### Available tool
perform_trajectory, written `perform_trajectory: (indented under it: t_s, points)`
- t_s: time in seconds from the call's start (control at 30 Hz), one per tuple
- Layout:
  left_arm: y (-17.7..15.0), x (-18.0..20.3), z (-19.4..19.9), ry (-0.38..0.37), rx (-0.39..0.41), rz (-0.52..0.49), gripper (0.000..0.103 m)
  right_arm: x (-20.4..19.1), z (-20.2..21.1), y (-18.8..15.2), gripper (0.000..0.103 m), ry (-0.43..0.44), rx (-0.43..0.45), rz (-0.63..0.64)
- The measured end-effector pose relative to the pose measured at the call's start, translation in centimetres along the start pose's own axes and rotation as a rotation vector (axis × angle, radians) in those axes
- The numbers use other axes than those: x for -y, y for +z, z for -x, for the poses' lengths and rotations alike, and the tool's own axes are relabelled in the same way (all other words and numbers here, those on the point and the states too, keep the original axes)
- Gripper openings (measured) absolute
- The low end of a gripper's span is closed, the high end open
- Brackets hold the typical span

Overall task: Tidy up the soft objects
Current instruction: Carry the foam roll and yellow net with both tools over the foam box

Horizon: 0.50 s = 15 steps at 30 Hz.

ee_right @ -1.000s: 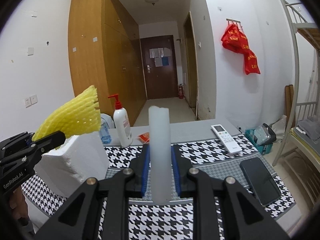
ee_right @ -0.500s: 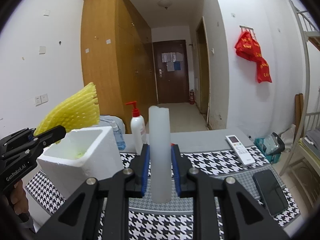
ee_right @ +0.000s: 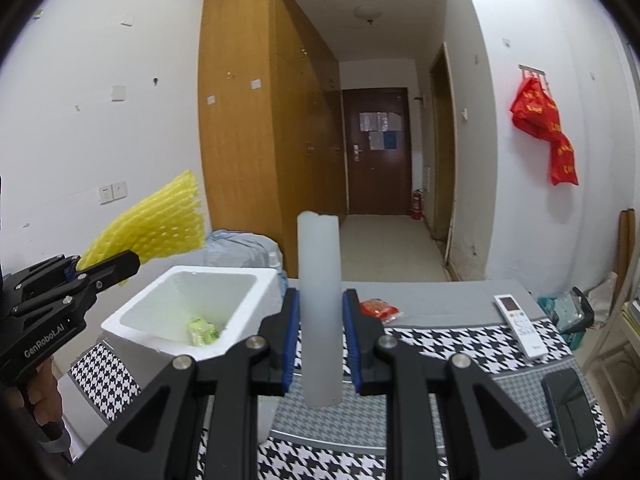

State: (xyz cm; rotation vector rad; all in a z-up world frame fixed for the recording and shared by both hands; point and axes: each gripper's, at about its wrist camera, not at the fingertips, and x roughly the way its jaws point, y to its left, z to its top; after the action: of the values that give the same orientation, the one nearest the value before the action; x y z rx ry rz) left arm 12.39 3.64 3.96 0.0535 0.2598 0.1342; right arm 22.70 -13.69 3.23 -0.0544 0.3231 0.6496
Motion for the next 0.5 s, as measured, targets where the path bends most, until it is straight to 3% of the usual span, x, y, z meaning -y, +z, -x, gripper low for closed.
perform_trajectory:
  t_s: [0.5]
  points:
    - [-0.6, -3.6, 0.5, 0.082, -0.01, 0.048, 0.022, -3.4, -1.9, 0.6, 0.025, 0.088, -0.017, 0.06]
